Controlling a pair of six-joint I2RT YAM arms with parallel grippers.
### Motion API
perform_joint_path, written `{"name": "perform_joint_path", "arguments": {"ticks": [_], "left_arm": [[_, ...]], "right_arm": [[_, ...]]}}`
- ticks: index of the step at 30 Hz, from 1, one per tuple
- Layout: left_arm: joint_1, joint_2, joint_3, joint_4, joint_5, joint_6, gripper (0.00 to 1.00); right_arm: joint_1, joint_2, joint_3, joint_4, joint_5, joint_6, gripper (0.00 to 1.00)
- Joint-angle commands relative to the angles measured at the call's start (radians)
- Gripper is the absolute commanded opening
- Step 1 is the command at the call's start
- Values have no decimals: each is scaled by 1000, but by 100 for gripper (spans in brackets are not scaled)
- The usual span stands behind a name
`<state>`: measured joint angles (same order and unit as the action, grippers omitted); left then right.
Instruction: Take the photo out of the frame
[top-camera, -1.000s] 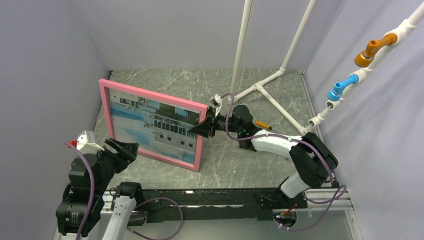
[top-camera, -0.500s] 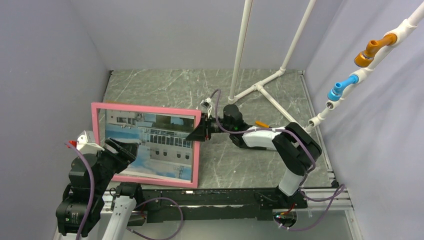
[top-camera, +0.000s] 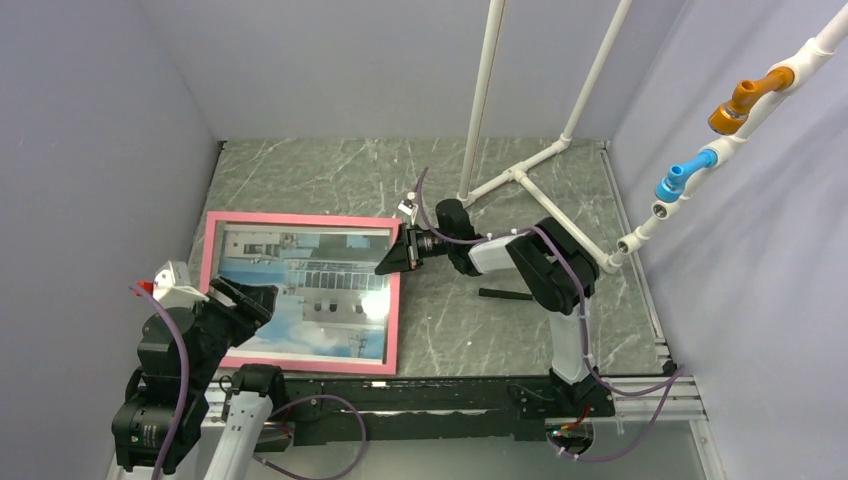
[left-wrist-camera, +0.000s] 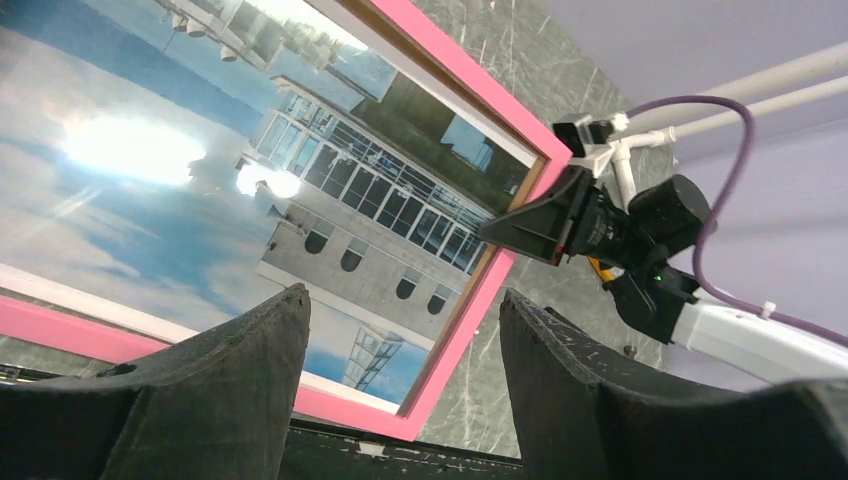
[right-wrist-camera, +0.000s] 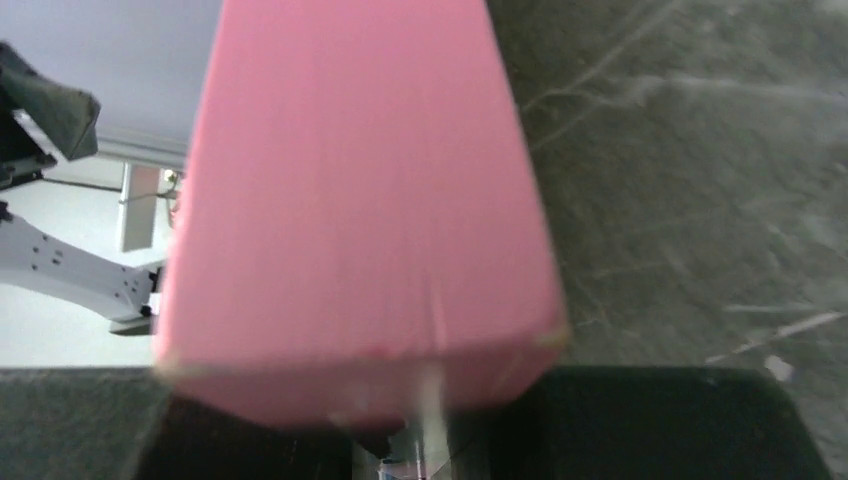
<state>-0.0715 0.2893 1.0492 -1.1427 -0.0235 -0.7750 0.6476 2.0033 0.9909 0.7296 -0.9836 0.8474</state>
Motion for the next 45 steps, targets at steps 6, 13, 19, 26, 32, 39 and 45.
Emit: {"name": "perform_joint_path", "arguments": {"ticks": [6, 13, 19, 26, 32, 39, 45], "left_arm": [[-1, -13, -3, 15, 8, 12, 73], [-2, -16, -22, 22, 14, 10, 73], [-1, -30, -33, 18, 14, 5, 73], [-1, -36, -43, 22, 30, -1, 73], [-1, -29, -34, 28, 45, 1, 73], [-1, 16, -17, 81, 74, 50, 73], [-1, 203, 41, 223, 181, 107, 73]], "right_arm": [[-42, 164, 160, -240, 21, -223, 0], [-43, 198, 240, -486, 144, -318, 6], [-41, 155, 262, -701, 328, -372, 39], [-13, 79, 332, -969, 600, -438, 67], [-1, 8, 363, -1122, 784, -429, 77], [117, -167, 231, -1105, 964, -334, 80], [311, -218, 109, -964, 1072, -53, 78]]}}
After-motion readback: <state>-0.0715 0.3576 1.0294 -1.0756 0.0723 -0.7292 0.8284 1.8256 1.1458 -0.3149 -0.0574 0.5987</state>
